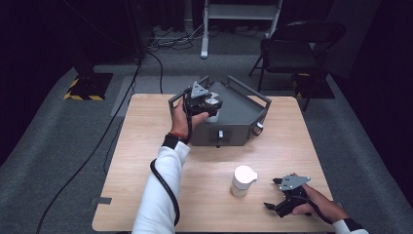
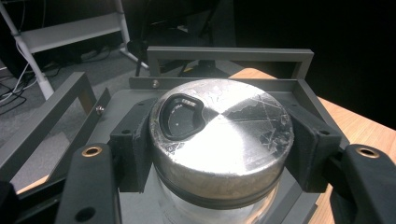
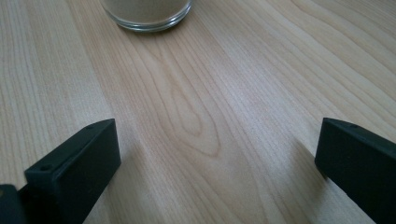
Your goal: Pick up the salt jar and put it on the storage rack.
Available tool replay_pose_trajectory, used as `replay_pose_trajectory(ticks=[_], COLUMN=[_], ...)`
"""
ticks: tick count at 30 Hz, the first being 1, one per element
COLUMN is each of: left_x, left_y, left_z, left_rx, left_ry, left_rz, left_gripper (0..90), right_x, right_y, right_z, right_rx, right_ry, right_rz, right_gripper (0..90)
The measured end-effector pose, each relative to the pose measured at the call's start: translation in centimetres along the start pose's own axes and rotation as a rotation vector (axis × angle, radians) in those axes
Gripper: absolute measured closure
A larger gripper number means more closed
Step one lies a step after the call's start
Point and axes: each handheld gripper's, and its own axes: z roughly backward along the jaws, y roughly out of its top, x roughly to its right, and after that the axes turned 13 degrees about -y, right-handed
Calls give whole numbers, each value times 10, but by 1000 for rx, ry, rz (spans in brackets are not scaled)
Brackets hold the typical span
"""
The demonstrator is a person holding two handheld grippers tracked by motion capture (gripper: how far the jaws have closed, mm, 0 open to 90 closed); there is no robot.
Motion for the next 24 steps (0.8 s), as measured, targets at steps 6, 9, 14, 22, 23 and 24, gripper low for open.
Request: replay_pose_trajectory(ticks=[6,9,14,22,23,24], left_x=[1,0,-2,7,8,9], left_y=[1,2,0,11,13,14], left_z=[-1,-1,1,16,18,21], left_rx=[-3,-7,7,24,24,25], left_ry=[5,6,15,38,36,33], left_rz=[-2,2,5,-36,-41,-48], left_gripper=[340,318,171,12,12,11], right_x=[0,0,0,0,0,0], right_y=[0,0,0,0,0,0], right_z=[0,0,0,0,0,0], right_rx=[0,1,1,0,1,1], right_ry=[1,1,1,1,1,1], right_rz=[1,1,1,1,1,1], right_gripper=[0,0,0,0,0,0])
